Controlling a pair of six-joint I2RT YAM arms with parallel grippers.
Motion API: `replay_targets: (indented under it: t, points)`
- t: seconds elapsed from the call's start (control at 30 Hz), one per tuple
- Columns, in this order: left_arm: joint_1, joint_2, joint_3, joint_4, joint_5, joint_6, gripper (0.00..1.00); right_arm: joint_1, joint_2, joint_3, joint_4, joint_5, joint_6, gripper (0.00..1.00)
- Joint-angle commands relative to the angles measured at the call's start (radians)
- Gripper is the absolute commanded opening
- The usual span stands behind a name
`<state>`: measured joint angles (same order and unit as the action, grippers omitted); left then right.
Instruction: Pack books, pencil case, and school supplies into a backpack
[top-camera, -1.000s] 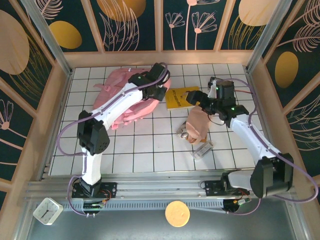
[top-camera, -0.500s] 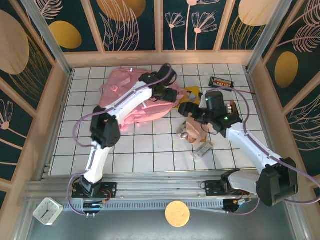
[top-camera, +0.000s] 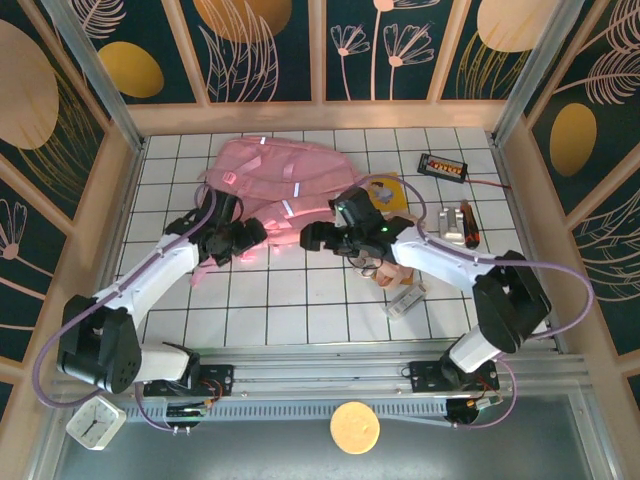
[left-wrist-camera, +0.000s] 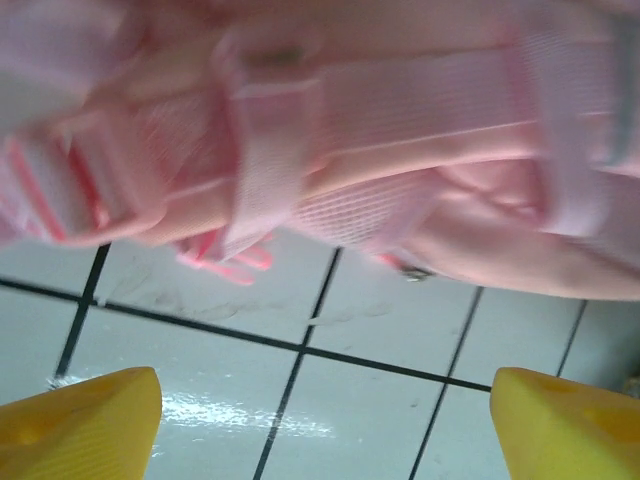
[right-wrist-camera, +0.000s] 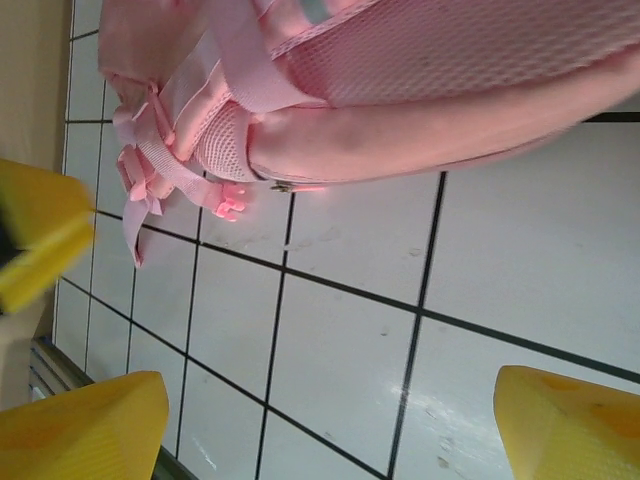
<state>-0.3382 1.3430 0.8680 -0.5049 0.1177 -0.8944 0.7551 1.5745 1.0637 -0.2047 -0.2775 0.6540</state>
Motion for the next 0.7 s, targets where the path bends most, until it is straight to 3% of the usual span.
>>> replay_targets:
  t: [0.0, 0.3, 0.57, 0.67]
  points:
    - [0.028, 0.005, -0.062, 0.228, 0.141, -0.169, 0.87, 0.000, 0.036, 0.059, 0.019, 0.021, 0.024, 0.86]
    - [0.058, 0.057, -0.227, 0.513, 0.154, -0.416, 0.99, -0.014, 0.050, 0.096, -0.024, 0.018, -0.004, 0.86]
    - [0.063, 0.189, -0.174, 0.607, 0.117, -0.450, 0.99, -0.052, 0.008, 0.049, -0.039, 0.020, -0.013, 0.86]
    - [0.062, 0.229, -0.136, 0.596, 0.136, -0.438, 0.99, -0.110, -0.026, -0.010, -0.038, 0.018, 0.023, 0.86]
